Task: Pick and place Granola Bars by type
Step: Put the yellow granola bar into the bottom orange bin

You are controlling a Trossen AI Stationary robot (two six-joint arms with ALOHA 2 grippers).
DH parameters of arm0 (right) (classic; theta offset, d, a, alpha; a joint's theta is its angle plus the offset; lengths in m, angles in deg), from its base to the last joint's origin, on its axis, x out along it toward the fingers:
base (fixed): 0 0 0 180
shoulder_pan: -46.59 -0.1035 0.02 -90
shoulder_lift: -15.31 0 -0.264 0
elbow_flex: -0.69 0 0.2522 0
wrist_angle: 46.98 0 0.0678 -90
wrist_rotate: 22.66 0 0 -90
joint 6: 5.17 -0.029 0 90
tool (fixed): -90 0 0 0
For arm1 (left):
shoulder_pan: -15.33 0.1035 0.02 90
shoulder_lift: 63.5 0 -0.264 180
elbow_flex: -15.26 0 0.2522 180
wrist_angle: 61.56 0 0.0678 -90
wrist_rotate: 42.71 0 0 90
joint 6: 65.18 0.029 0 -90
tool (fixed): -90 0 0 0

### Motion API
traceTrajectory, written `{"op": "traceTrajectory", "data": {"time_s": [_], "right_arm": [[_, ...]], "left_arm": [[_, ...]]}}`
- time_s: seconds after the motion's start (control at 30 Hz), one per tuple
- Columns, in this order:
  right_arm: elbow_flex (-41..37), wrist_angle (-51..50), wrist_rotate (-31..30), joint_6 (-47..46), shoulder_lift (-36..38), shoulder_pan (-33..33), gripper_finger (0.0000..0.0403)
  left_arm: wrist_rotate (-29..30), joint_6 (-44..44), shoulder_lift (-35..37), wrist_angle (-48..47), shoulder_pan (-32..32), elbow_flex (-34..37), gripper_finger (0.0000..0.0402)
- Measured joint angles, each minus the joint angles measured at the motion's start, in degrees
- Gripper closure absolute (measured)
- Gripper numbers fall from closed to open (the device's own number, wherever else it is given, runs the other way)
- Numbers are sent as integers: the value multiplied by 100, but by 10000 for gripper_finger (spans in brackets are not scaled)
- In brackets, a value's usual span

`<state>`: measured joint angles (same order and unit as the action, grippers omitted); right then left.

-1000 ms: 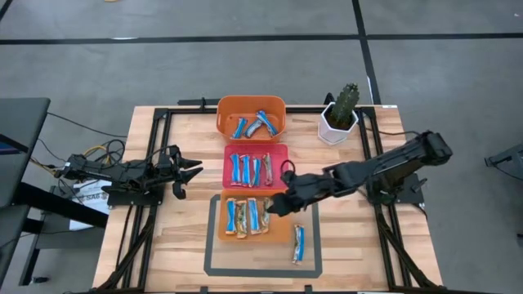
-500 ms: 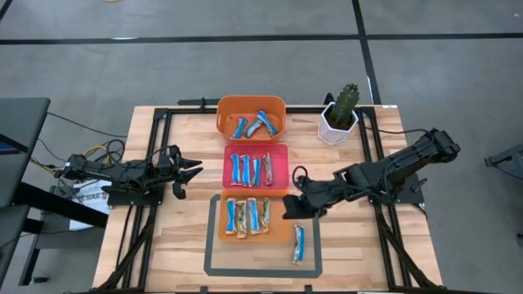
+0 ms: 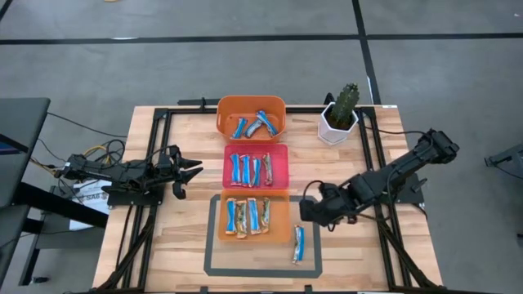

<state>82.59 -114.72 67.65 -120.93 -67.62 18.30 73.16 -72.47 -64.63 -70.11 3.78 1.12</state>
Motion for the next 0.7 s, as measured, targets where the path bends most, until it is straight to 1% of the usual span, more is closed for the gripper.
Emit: {"op": "traceTrajectory", "data": {"time_s": [0.07, 0.3, 0.47, 0.6, 0.7], "right_arm": [[-2, -224, -1, -114, -1, -37, 332], [0, -455, -3, -126, -1, -59, 332], [0, -487, -9, -68, -1, -59, 332], [-5, -491, -37, 185, -1, -83, 332], [-226, -166, -57, 216, 4, -142, 329]], "left_arm": [[1, 0, 1, 2, 2, 2, 297], [1, 2, 1, 0, 1, 2, 297], [1, 1, 1, 2, 0, 0, 297], [0, 1, 1, 2, 1, 2, 297], [0, 2, 1, 0, 1, 1, 297]]}}
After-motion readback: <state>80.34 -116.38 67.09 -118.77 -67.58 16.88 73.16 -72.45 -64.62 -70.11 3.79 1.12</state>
